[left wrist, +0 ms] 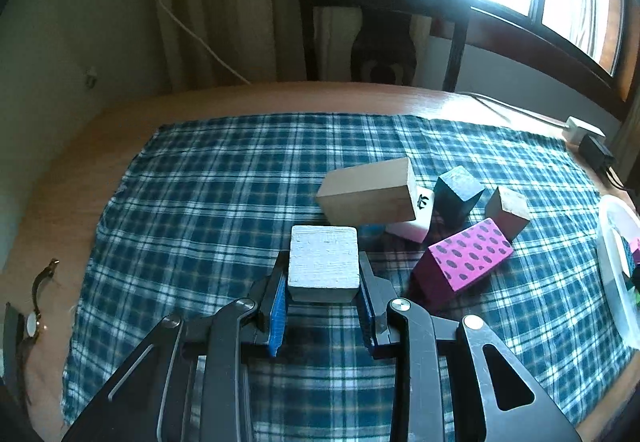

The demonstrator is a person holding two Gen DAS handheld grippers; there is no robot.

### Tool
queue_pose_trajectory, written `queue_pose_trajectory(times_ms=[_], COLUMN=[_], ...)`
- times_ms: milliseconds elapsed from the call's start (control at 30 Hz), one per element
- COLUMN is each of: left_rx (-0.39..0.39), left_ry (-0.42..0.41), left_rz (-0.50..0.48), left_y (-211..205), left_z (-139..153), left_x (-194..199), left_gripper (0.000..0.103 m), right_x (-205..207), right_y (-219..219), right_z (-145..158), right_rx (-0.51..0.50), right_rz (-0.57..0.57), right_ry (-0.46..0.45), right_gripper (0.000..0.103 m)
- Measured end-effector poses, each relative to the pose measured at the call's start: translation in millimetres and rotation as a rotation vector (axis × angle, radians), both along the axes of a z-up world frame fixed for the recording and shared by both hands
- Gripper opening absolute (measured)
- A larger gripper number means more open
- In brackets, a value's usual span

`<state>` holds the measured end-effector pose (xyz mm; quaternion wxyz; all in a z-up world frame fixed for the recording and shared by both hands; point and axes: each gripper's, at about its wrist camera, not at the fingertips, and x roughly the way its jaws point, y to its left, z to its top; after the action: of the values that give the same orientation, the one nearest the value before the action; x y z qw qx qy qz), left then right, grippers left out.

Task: Organize rigid objects
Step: 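Move the right gripper toward the long pink dotted block on the cloth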

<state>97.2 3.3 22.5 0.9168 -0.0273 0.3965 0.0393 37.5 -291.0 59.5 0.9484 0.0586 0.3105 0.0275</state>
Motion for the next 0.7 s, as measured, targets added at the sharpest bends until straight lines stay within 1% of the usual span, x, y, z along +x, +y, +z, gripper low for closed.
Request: queue_pose_trajectory(times_ms=[167, 333, 500, 667, 700], left_rx=[0.005, -0.006, -0.029, -0.045, -0.048], left_ry=[-0.030, -0.043, -0.056, -0.075, -0.078], left_rz=[-0.004, -0.015, -0.018, -0.023, -0.024], left_y=[1.4, 6.2, 16.1, 28.6, 30.6], left_z=[5.8, 9.7, 15.5, 23.1, 24.6], left_x=[-11.6, -24.1, -38.8, -61.6, -65.1], left_gripper=[0.031, 0.031, 0.031, 0.031, 0.031], right_x=[0.4, 6.9, 14.6, 26.2, 29.1], right_y=[5.5, 14.3, 34.4, 62.2, 68.1], right_z=[-2.2, -6.0, -3.9, -4.9, -6.1], right_rx=[0.010, 0.047, 0.064, 0.066, 0.063], right_rz=[0.013, 0.052, 0.125, 0.208, 0.221], right_ry=[0.016, 0.072, 0.117, 0.161, 0.170], right_gripper=[0.059, 0.059, 0.059, 0.059, 0.067])
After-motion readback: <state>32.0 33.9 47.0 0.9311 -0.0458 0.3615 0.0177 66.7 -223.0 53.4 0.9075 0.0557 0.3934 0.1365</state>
